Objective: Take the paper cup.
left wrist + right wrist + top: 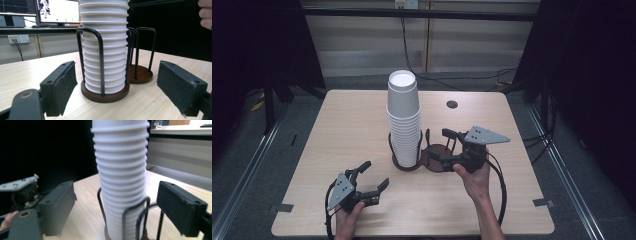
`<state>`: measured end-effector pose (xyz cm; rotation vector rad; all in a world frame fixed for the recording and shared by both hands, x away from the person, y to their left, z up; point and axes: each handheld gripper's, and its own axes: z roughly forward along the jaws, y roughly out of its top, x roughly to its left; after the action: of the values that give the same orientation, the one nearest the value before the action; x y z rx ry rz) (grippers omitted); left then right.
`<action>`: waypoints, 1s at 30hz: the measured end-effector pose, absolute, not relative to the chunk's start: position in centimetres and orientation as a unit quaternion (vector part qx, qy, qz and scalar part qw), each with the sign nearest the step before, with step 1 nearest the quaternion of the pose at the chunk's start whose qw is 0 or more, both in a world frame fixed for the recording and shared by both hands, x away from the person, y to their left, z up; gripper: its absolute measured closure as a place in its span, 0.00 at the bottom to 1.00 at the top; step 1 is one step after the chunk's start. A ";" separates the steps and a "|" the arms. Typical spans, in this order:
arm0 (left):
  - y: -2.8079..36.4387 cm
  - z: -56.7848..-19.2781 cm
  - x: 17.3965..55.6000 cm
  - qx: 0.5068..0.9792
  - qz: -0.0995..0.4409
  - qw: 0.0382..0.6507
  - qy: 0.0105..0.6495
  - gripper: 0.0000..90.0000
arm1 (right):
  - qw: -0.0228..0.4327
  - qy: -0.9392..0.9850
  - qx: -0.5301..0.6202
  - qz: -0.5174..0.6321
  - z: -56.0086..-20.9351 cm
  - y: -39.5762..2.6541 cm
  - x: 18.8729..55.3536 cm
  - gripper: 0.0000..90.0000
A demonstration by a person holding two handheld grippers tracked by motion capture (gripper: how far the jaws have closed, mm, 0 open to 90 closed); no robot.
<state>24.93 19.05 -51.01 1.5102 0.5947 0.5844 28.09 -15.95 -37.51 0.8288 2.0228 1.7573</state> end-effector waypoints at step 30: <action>19.1 -51.0 24.9 0.665 0.257 0.651 0.261 0.18 | 0.149 0.743 0.253 0.602 -29.0 -12.8 33.8 0.14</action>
<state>24.93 19.06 -51.01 1.5103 0.5939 0.5835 33.79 -12.80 -28.98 0.7266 2.1367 1.7296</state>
